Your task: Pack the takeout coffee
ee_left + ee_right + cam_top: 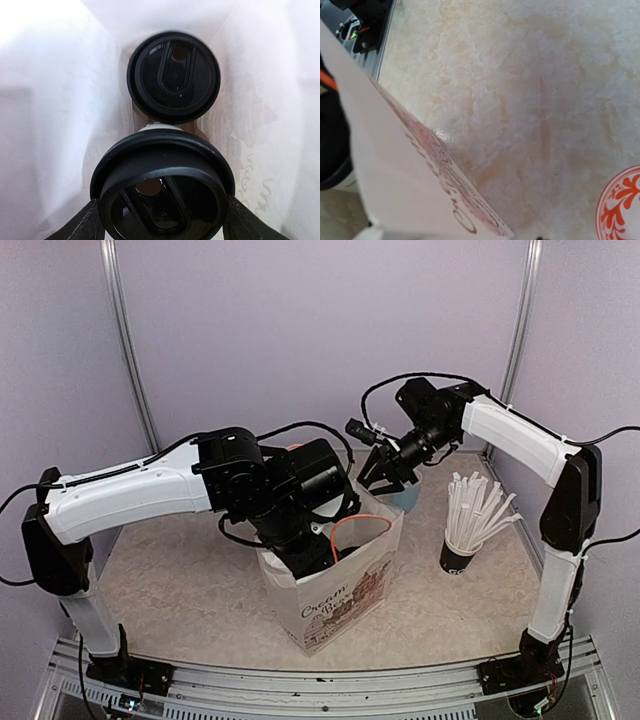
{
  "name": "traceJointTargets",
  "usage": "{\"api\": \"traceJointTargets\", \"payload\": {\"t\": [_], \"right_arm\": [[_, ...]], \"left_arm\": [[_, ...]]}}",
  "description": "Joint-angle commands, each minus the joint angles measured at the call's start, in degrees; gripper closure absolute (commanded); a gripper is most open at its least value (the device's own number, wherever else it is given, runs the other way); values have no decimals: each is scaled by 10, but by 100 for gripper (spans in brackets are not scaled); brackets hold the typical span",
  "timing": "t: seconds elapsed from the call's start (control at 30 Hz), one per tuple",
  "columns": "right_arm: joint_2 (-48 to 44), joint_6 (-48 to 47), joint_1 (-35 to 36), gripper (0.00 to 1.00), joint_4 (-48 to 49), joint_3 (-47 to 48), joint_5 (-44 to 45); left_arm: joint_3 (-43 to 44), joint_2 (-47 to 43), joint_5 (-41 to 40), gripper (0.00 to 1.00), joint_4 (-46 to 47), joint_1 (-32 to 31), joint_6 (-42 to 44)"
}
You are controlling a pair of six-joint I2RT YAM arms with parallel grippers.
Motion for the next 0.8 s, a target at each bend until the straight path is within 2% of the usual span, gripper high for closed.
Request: {"api": "traceJointTargets", "payload": {"t": [0.0, 0.2, 0.4, 0.63, 0.77], "right_arm": [[-24, 6, -3, 53, -18, 8, 8], [-33, 6, -3, 53, -27, 18, 16], [-48, 12, -5, 51, -35, 45, 34], [-61, 27, -14, 50, -36, 61, 47], [-67, 33, -14, 49, -37, 58, 47]], "left_arm": [[34, -19, -14, 23, 12, 4, 19], [64, -29, -65, 24, 32, 9, 26], [97, -41, -81, 23, 43, 9, 41], [94, -68, -84, 23, 80, 9, 58], [81, -77, -68, 26, 79, 10, 56]]}}
